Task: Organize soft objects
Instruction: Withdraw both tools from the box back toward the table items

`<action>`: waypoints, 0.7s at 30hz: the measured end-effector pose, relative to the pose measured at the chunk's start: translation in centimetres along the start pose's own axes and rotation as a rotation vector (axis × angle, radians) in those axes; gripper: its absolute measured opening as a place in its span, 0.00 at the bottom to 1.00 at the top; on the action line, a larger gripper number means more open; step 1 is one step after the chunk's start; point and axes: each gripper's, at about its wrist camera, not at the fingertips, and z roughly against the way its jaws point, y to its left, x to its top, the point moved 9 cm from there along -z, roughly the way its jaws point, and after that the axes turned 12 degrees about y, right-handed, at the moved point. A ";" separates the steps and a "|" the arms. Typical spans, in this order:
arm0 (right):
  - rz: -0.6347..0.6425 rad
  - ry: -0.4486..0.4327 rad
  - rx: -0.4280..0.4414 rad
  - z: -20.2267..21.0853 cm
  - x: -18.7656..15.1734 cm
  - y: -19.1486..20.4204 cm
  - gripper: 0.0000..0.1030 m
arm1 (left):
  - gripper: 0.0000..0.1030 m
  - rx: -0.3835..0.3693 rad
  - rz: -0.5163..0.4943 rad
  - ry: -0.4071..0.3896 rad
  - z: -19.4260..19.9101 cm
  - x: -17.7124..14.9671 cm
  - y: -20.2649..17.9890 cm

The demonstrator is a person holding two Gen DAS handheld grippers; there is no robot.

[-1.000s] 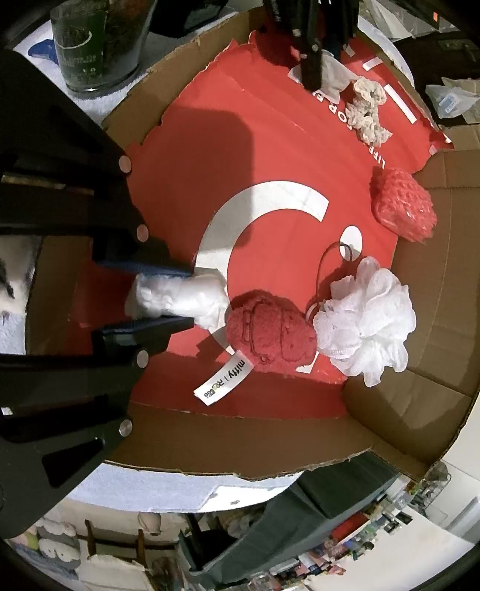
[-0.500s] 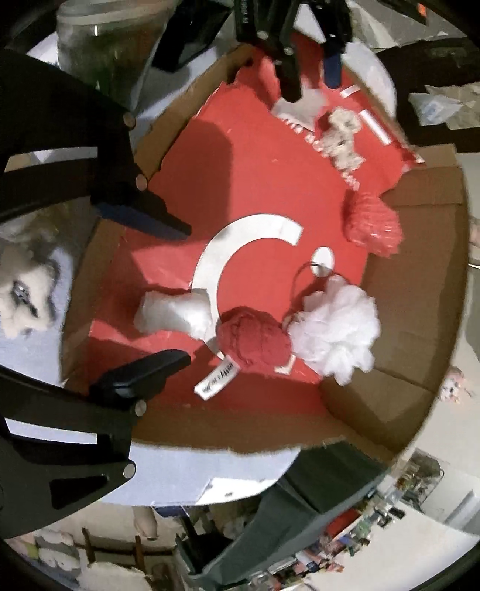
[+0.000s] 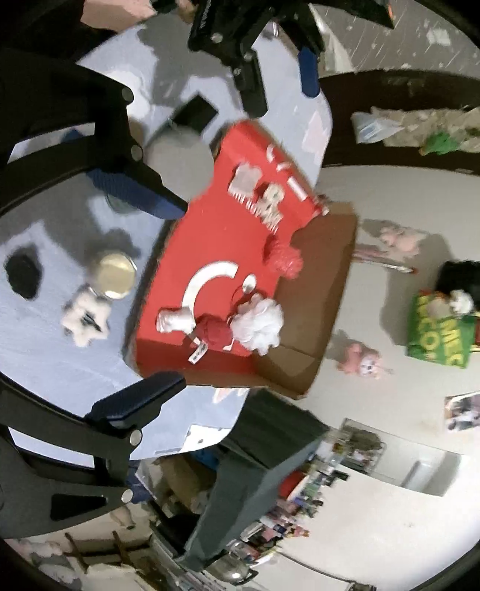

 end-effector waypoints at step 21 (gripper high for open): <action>-0.162 -0.148 -0.067 2.8 -11.2 4.5 0.85 | 1.00 -0.010 0.147 -0.009 2.0 -11.8 -3.4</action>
